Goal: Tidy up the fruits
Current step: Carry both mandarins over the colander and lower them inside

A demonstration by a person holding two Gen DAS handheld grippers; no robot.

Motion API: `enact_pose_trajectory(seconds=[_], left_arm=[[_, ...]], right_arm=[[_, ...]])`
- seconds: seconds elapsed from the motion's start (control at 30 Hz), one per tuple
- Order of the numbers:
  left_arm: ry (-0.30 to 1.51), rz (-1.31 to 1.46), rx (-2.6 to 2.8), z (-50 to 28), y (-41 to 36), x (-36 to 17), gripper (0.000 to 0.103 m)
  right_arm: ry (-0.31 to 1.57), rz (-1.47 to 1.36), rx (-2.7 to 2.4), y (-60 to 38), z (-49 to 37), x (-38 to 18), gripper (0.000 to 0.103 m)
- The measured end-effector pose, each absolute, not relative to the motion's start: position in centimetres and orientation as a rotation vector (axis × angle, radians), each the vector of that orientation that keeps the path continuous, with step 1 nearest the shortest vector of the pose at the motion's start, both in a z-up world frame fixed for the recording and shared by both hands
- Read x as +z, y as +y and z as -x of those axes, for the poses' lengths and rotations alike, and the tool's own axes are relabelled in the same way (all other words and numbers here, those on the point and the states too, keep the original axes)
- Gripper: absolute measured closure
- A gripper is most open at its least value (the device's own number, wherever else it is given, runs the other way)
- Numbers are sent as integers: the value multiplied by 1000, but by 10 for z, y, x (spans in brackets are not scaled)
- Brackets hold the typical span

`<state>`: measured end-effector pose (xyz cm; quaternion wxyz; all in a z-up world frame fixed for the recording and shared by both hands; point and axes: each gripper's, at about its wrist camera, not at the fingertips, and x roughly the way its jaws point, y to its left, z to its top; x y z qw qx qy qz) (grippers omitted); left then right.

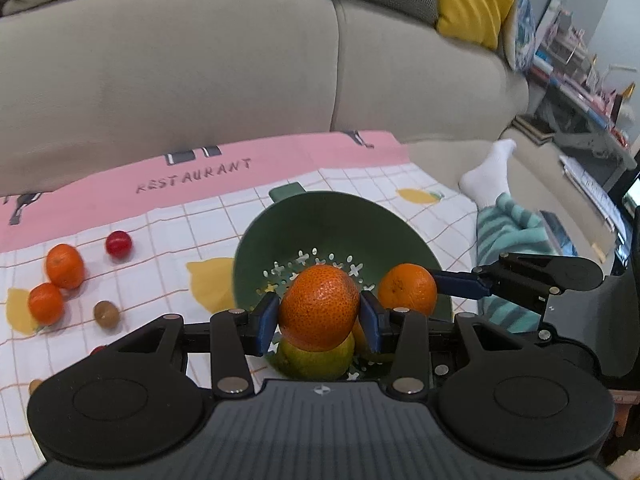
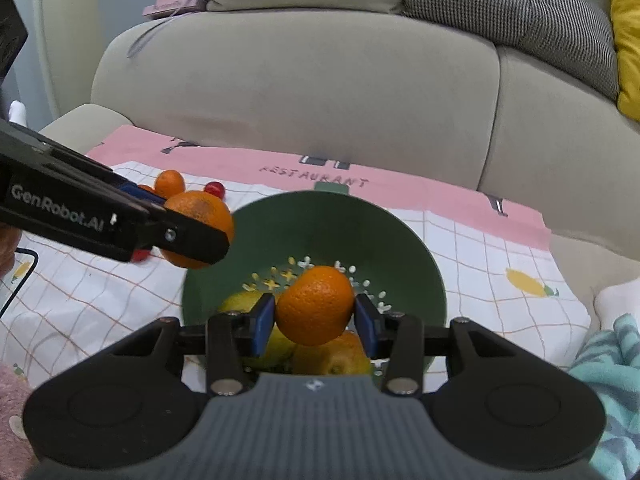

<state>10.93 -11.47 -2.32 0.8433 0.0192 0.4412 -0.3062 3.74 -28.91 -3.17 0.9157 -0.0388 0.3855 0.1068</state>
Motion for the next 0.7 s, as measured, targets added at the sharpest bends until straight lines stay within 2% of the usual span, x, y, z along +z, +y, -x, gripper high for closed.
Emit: enact_pose_trajectory(seconds=[0.3, 0.7], left_arm=[[1082, -76, -606, -151, -140, -48, 54], [1198, -139, -551, -177, -156, -72, 54]], right_arm=[[851, 85, 235, -298, -70, -57, 62], [923, 73, 277, -301, -104, -84, 62]])
